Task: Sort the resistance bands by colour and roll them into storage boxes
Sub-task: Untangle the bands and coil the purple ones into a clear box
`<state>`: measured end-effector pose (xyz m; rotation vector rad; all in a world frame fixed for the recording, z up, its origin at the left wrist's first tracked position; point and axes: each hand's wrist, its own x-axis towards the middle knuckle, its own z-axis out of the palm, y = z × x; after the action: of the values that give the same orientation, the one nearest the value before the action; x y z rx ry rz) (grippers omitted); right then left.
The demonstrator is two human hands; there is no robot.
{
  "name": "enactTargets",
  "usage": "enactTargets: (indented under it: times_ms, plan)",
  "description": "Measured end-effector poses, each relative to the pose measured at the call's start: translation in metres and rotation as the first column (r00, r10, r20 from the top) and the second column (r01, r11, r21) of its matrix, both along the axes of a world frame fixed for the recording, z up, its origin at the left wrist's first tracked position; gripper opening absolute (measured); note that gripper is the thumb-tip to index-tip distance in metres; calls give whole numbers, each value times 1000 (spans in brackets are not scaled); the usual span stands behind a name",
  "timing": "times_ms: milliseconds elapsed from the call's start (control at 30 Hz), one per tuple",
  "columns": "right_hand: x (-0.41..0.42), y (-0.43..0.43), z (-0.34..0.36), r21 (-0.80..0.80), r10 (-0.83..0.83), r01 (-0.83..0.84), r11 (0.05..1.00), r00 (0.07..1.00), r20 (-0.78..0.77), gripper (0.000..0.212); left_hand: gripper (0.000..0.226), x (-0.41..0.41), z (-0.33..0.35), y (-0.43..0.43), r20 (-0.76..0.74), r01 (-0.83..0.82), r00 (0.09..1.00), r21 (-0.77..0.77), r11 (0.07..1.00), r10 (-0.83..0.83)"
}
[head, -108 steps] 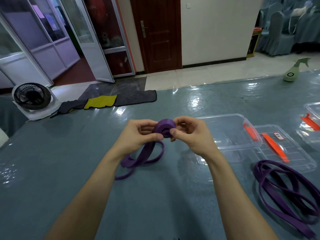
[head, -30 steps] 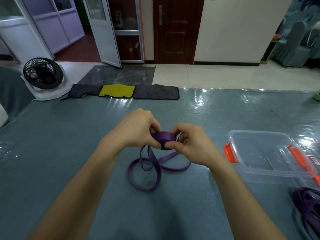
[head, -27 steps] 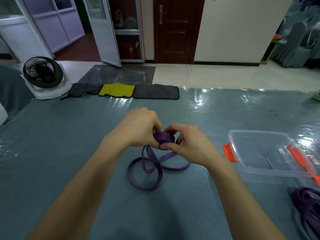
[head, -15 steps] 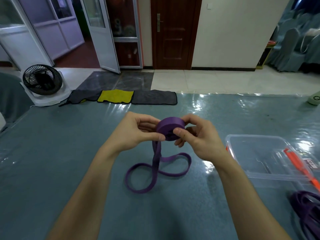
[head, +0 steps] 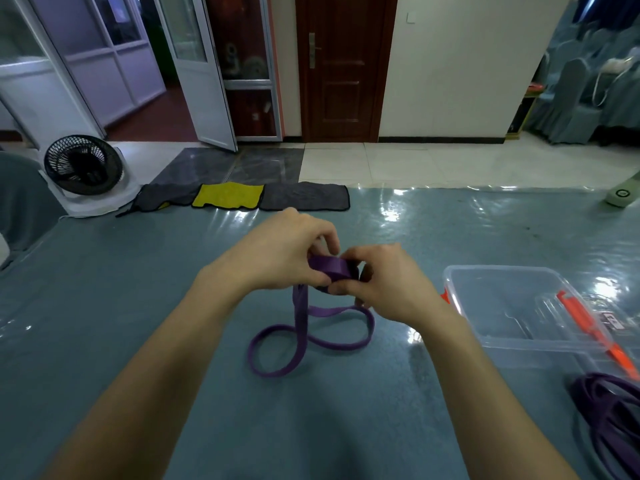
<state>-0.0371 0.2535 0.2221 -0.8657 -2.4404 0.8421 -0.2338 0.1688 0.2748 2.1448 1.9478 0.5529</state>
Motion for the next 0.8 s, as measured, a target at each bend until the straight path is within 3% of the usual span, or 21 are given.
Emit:
enactTargets:
  times_ms: [167,333,433,533,600,700,800]
  plan:
    - [26,4,10,-272,-27,-94,958,911,-412,25,48,-20,-9,-7,427,58,903,-3,998,-51]
    - [40,-3,12,-431,-116,-246,868,744,-658,36,44,5,-16,-10,710,50,688,162,985,-152]
    - [47,-9,13,-478,-173,-318,819,657,-733,36,39,25,4,-10,650,-4,739,267,964,-177]
    - [55,-8,24,-467,-156,-349,813,640,-752,49,36,38,41,-11,518,25,837,286,958,-176]
    - [63,-4,39,-411,-74,-343,844,686,-724,48,33,44,68,-9,427,58,888,263,963,-170]
    - [77,8,77,-191,59,-204,960,816,-575,49,29,54,107,-1,288,86,947,196,977,-141]
    - [89,24,123,-50,93,-129,990,889,-449,38,27,67,144,14,70,102,991,131,986,-112]
